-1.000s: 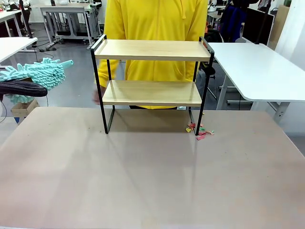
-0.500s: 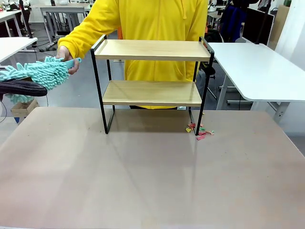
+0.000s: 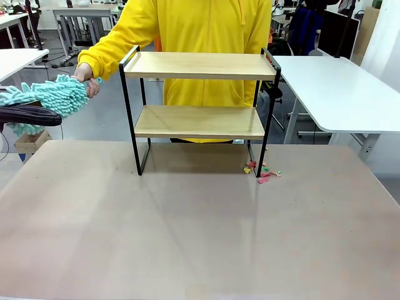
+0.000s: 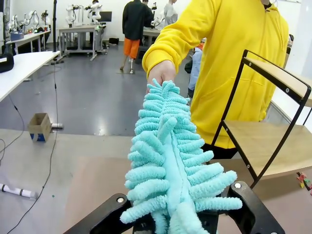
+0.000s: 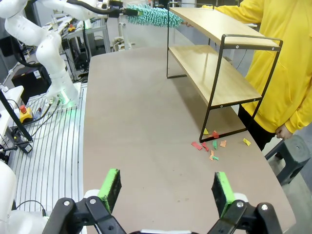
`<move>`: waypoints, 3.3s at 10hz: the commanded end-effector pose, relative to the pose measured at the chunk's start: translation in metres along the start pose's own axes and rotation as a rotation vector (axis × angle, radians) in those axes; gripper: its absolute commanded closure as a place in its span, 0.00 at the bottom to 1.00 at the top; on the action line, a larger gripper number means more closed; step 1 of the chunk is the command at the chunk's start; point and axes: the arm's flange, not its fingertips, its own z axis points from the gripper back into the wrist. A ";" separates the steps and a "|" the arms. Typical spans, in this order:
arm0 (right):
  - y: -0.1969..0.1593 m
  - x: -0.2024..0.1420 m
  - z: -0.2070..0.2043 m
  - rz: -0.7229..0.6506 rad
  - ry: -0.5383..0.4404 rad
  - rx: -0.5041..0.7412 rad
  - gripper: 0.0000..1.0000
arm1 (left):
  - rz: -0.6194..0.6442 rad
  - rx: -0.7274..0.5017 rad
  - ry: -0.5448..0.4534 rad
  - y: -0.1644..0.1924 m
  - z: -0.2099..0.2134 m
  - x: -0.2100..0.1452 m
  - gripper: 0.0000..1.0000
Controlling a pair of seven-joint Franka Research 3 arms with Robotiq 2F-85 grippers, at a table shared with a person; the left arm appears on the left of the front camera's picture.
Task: Clean the shelf.
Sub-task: Hand the Duster back to the human.
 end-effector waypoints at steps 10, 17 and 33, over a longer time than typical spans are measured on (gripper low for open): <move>0.001 0.002 0.001 0.014 -0.022 -0.002 0.00 | 0.193 -0.037 0.034 -0.004 0.066 0.085 0.00; 0.001 0.002 0.001 0.014 -0.022 -0.002 0.00 | 0.397 -0.012 0.008 0.079 0.093 0.156 0.00; 0.001 0.002 0.001 0.014 -0.022 -0.002 0.00 | 0.426 -0.009 -0.036 0.058 0.083 0.136 0.00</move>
